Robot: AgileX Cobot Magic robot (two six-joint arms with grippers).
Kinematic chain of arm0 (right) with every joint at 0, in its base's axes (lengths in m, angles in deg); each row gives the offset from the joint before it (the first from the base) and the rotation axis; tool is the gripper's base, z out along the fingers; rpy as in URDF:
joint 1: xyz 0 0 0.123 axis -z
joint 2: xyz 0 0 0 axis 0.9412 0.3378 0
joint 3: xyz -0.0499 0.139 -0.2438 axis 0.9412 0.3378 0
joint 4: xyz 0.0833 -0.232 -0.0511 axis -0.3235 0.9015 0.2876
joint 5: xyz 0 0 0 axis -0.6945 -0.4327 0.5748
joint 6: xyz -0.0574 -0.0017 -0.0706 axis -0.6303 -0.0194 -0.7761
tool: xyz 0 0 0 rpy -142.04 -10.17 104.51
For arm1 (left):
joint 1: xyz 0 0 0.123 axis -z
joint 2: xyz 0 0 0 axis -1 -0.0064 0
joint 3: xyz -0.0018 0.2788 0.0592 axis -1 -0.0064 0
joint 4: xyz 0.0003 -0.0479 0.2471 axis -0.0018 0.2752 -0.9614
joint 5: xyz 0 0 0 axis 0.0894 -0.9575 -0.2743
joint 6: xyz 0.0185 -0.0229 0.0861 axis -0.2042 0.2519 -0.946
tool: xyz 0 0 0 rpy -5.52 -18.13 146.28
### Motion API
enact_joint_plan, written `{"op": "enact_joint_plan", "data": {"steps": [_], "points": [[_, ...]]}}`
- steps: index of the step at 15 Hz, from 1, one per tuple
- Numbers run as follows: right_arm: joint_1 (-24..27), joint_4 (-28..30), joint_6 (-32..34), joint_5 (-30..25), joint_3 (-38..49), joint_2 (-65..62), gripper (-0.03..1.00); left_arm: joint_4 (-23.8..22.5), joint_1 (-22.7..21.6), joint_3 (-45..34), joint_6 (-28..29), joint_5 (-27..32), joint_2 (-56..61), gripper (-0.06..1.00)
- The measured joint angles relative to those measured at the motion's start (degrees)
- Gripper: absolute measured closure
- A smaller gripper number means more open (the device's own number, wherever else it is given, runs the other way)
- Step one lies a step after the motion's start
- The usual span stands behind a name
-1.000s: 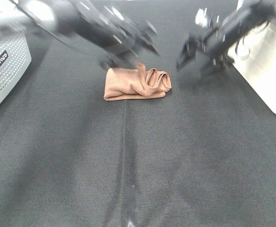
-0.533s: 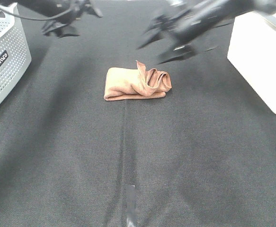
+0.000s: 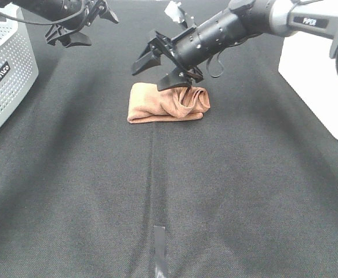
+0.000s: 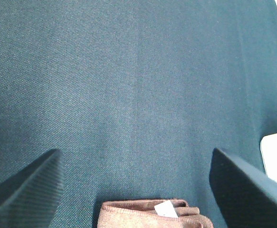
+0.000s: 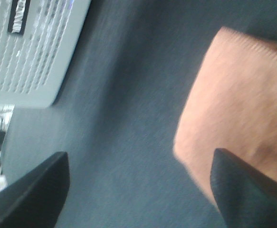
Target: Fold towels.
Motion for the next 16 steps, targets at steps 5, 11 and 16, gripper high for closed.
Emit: {"op": "enact_joint_plan", "data": {"steps": [5, 11, 16], "points": [[2.7, 8.8, 5.3, 1.4, 0.0, 2.5, 0.20, 0.0, -0.1, 0.0, 0.0, 1.3, 0.0, 0.16], [8.9, 12.7, 7.7, 0.1, 0.0, 2.5, 0.20, -1.0, -0.1, 0.0, 0.0, 2.6, 0.0, 0.15], [10.4, 14.0, 7.8, -0.7, 0.0, 2.5, 0.20, -1.1, -0.1, 0.0, -0.1, 3.2, 0.1, 0.15]]}}
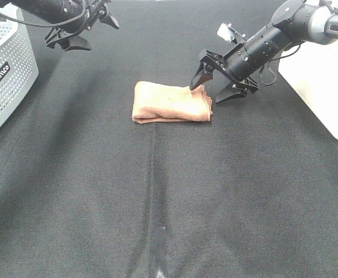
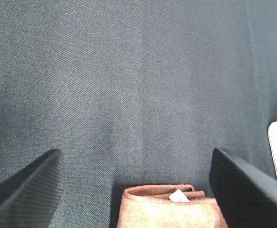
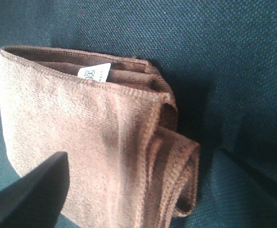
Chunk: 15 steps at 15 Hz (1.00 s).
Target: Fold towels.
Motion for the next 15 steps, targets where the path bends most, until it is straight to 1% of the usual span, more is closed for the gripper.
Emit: {"op": "enact_joint_plan", "data": {"steps": [2, 3, 4, 5, 6, 8, 9, 11, 12, 13, 15], "points": [[0.0, 1.4, 0.0, -0.1, 0.0, -0.7, 0.20, -0.3, 0.0, 0.0, -0.2, 1.3, 0.5, 0.15], [0.0, 1.8, 0.0, -0.2, 0.0, -2.2, 0.20, -0.5, 0.0, 0.0, -1.6, 2.8, 1.7, 0.15], [0.0, 1.8, 0.0, -0.2, 0.0, -2.2, 0.20, -0.5, 0.0, 0.0, -1.6, 2.8, 1.7, 0.15], [0.0, 2.2, 0.0, -1.0, 0.0, -4.0, 0.20, -0.5, 0.0, 0.0, -3.6, 4.8, 2.7, 0.15], [0.0, 2.9, 0.0, -2.5, 0.0, -5.7, 0.20, -0.9, 0.0, 0.0, -6.2, 8.1, 3.8, 0.15], [0.0, 3.6, 0.0, -7.6, 0.0, -8.3, 0.20, -2.2, 0.0, 0.0, -9.6, 15.5, 6.1, 0.15], [0.0, 4.1, 0.3, -11.4, 0.0, -9.7, 0.20, -5.0, 0.0, 0.0, -9.9, 20.8, 8.2, 0.15], [0.0, 5.8, 2.1, -12.4, 0.0, -11.9, 0.20, -9.6, 0.0, 0.0, -9.9, 27.0, 11.6, 0.15], [0.0, 7.8, 3.6, -12.4, 0.1, -13.5, 0.20, -11.6, 0.2, 0.0, -9.6, 29.2, 13.7, 0.16], [0.0, 10.4, 5.0, -12.5, 0.4, -15.4, 0.20, -14.6, 0.6, 0.0, -8.8, 31.1, 16.2, 0.17], [0.0, 14.8, 6.4, -12.5, 0.4, -19.6, 0.20, -21.7, 1.7, 0.0, -7.2, 32.1, 21.0, 0.19]]}}
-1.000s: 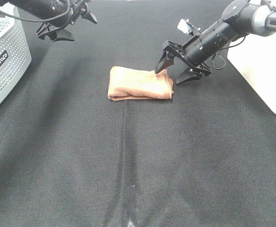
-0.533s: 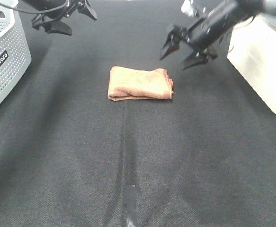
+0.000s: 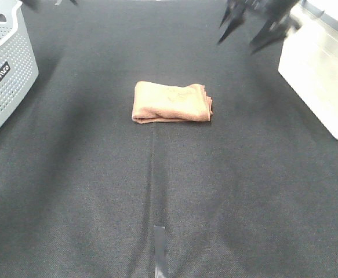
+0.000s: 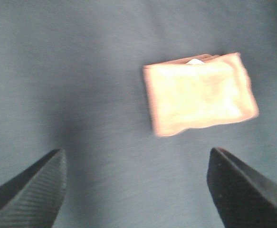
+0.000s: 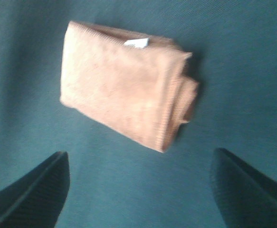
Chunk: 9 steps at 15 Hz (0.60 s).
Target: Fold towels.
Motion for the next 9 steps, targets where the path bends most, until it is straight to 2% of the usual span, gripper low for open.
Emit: {"op": "enact_joint_plan", "data": {"steps": [2, 4, 6, 9], "points": [[0.0, 4.0, 1.1, -0.1, 0.1, -5.2, 0.20, -5.4, 0.5, -2.6, 1.6, 0.0, 5.4, 0.19], [0.0, 6.9, 1.4, 0.0, 2.6, -11.3, 0.20, -8.7, 0.5, -8.2, 2.1, 0.1, 11.9, 0.19], [0.0, 9.2, 1.5, 0.0, 10.2, -19.3, 0.20, -9.3, 0.5, -16.7, 2.1, 0.1, 19.7, 0.19], [0.0, 12.0, 2.3, -0.1, 27.3, -33.3, 0.20, -9.3, 0.5, -34.7, 2.1, 0.2, 35.4, 0.19]]}}
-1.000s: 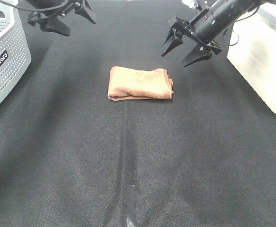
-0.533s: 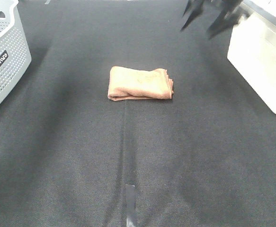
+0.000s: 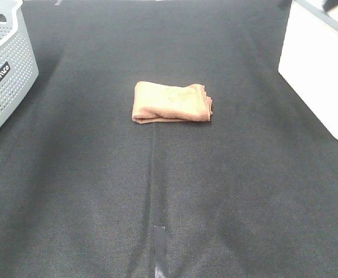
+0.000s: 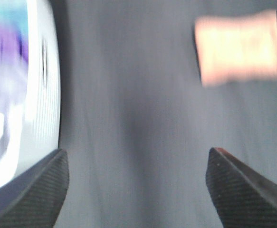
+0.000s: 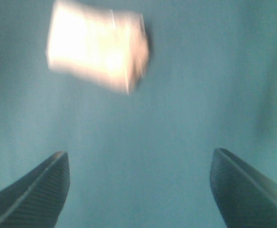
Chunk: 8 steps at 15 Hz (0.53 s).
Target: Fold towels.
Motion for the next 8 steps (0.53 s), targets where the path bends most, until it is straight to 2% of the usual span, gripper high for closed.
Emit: {"op": "enact_joint_plan", "data": {"steps": [5, 8], "points": [[0.0, 2.1, 0.1, 0.0, 28.2, -23.4, 0.20, 0.0, 0.0, -28.8, 1.1, 0.1, 27.4, 0.19], [0.0, 2.5, 0.2, 0.6, 44.2, -39.2, 0.20, 0.0, 0.0, -42.3, 1.1, 0.2, 46.2, 0.19]]}}
